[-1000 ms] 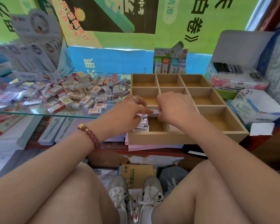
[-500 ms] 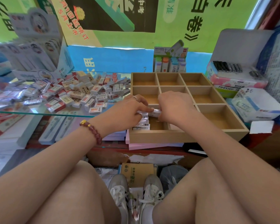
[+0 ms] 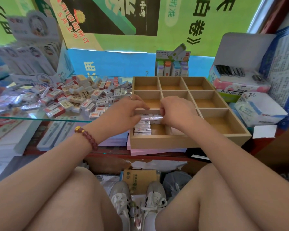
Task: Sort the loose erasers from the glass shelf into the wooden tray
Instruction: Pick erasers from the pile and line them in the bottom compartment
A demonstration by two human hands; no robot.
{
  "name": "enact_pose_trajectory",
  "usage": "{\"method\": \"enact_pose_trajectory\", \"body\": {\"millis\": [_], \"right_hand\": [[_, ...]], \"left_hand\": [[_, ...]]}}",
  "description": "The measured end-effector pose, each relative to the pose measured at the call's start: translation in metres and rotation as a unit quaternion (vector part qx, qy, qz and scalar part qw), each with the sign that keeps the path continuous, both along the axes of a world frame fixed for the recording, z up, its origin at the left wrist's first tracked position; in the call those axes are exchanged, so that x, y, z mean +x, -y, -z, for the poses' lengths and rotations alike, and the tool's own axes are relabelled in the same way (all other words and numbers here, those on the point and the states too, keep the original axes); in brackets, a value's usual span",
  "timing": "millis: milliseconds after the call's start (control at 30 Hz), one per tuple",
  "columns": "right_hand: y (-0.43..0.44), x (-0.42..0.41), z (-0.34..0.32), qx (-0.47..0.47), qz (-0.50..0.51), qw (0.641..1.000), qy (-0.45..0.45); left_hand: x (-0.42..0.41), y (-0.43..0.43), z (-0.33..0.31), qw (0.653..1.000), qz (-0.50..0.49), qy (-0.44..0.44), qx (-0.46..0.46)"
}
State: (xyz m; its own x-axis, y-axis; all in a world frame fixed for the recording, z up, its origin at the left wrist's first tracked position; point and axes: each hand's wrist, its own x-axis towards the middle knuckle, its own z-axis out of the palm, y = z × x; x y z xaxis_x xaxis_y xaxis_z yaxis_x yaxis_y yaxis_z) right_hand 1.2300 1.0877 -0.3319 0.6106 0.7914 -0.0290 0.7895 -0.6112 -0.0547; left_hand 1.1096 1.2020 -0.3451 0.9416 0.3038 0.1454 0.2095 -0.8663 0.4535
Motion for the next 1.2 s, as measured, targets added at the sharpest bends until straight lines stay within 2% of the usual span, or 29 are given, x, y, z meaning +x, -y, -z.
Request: {"method": "enact_pose_trajectory", "body": {"millis": [100,233,367,500,667,733,800,933,1033,1200], "right_hand": [[0.009,0.004,-0.008,0.047,-0.005,0.998,-0.045],[0.017,0.001,-0.016,0.148,-0.046,0.981,-0.113],[0.009,-0.006,-0.019,0.176,-0.094,0.963,-0.182],[-0.008,-0.007,-0.013,0.202,-0.112,0.949,-0.216],[-0.061,0.001,0.005,0.228,-0.105,0.962,-0.110],[-0.082,-0.002,0.015,0.185,-0.125,0.973,-0.057],[-0.101,-0.007,0.025,0.109,-0.144,0.983,0.040],[-0.137,0.000,0.024,0.042,-0.142,0.973,0.177],[-0.151,0.002,0.021,0.011,-0.145,0.962,0.229],[-0.154,0.001,0.021,0.029,-0.170,0.958,0.231]], "left_hand": [[-0.008,-0.007,-0.009,0.997,-0.043,0.063,-0.013],[-0.022,-0.026,-0.013,0.988,-0.118,0.099,-0.025],[-0.041,-0.055,0.001,0.975,-0.215,0.054,-0.019],[-0.061,-0.076,0.021,0.972,-0.236,0.010,-0.014],[-0.064,-0.076,0.024,0.975,-0.221,-0.022,0.017],[-0.062,-0.071,0.022,0.977,-0.207,-0.041,0.025],[-0.061,-0.069,0.022,0.979,-0.193,-0.047,0.038],[-0.064,-0.067,0.019,0.981,-0.190,-0.025,0.021],[-0.067,-0.069,0.018,0.980,-0.198,-0.002,-0.009],[-0.066,-0.072,0.017,0.977,-0.210,0.034,-0.031]]}}
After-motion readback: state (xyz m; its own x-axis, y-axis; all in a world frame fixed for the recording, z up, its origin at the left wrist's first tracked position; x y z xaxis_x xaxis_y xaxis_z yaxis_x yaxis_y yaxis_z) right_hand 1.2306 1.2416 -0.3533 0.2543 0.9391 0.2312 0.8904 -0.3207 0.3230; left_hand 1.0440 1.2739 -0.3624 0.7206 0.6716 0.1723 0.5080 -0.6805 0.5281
